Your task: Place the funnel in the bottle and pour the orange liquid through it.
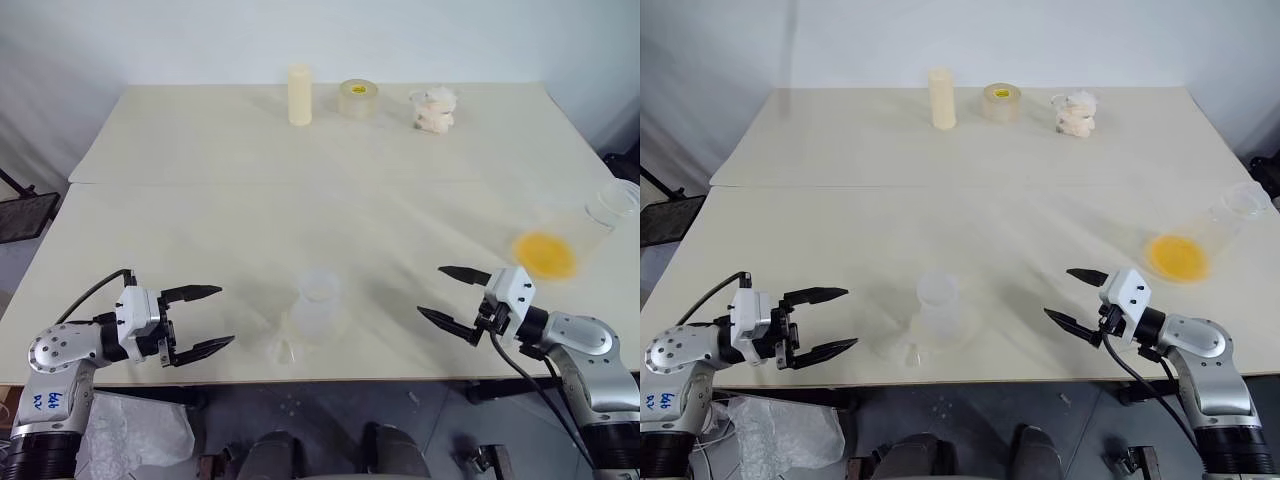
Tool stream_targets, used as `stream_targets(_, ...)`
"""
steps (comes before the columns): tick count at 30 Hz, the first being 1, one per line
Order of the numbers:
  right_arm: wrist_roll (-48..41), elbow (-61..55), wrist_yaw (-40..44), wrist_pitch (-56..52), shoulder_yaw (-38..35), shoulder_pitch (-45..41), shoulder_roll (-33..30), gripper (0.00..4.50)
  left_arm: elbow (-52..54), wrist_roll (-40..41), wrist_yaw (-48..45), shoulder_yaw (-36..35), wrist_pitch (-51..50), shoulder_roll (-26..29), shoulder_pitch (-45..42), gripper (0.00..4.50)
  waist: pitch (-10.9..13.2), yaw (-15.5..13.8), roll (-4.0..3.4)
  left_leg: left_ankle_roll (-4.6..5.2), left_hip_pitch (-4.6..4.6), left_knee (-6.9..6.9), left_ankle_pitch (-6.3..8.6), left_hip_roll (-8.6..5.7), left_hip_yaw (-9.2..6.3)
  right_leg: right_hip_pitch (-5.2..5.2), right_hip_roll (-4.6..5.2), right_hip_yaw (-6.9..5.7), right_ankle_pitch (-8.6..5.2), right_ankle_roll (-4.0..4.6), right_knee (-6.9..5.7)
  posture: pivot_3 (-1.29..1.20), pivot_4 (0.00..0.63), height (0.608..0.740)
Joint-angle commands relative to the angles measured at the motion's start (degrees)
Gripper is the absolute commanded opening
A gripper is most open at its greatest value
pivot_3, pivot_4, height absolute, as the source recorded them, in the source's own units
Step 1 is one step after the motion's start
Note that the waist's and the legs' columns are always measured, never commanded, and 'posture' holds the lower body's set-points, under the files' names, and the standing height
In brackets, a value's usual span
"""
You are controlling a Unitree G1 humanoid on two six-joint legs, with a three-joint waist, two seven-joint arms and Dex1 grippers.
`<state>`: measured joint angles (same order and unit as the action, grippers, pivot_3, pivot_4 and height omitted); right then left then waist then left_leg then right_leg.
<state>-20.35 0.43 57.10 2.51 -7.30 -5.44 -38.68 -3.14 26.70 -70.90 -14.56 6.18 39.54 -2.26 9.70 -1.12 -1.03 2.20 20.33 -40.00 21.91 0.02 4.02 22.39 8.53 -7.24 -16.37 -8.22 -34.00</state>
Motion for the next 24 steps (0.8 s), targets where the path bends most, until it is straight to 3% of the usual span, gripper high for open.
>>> stream_targets(1,-0.47,-1.82,-0.55,1.3,-1.29,0.53,0.39,4.46,0.43,1.32,-0.58,0.13,-0.34,0.2,-0.95,4.5,0.0,-0.05,0.0,0.0,0.0,0.0,0.0,0.0,0.0,0.0,0.0,0.0,0.0,0.0,0.0,0.0,0.15,0.74)
stream_targets(8,-0.35,-1.76,-0.91,1.29,-1.32,0.59,0.32,4.46,1.92,2.39,3.21,0.14,-9.84,0.99,-2.34,4.5,0.0,0.04,0.0,0.0,0.0,-0.01,0.0,0.0,0.0,0.0,0.0,0.0,0.0,0.0,-0.03,0.0,0.15,0.74)
stream_targets(12,-0.36,-1.29,-0.7,1.23,-1.22,0.02,0.18,4.46,1.49,0.38,13.25,-2.29,-14.19,0.27,-3.23,4.5,0.01,-0.07,0.02,0.0,0.0,-0.02,0.0,0.0,-0.03,-0.01,0.0,0.01,0.0,0.0,-0.03,0.0,0.15,0.74)
stream_targets(24,-3.43,-2.78,2.21,-1.23,-1.82,-0.57,-0.7,4.46,1.72,4.65,-0.44,-2.64,-10.72,3.57,-2.41,4.5,0.02,-0.09,0.03,-0.01,0.0,-0.04,0.0,0.0,-0.02,-0.01,0.0,-0.01,0.0,0.0,-0.03,0.0,0.15,0.74)
